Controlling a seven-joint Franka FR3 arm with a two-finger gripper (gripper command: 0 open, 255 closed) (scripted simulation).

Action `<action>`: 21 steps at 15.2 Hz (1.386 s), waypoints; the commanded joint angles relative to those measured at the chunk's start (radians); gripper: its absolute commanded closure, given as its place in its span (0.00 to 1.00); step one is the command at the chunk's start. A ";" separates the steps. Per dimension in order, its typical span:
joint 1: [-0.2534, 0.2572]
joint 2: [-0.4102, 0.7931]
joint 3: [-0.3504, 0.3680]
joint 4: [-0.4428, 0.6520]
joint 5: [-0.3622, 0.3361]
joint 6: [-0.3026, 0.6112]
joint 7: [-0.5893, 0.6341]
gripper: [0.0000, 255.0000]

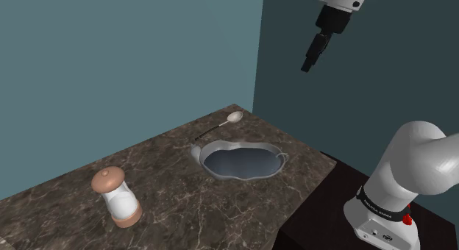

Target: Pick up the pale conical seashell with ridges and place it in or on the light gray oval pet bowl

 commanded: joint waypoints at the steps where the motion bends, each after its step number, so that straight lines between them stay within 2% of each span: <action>1: 0.000 0.000 0.000 0.000 0.000 0.000 0.000 0.00; 11: 0.027 0.220 0.148 -0.047 0.064 0.244 0.161 0.00; 21: 0.035 0.539 0.286 0.035 0.055 0.456 0.334 0.00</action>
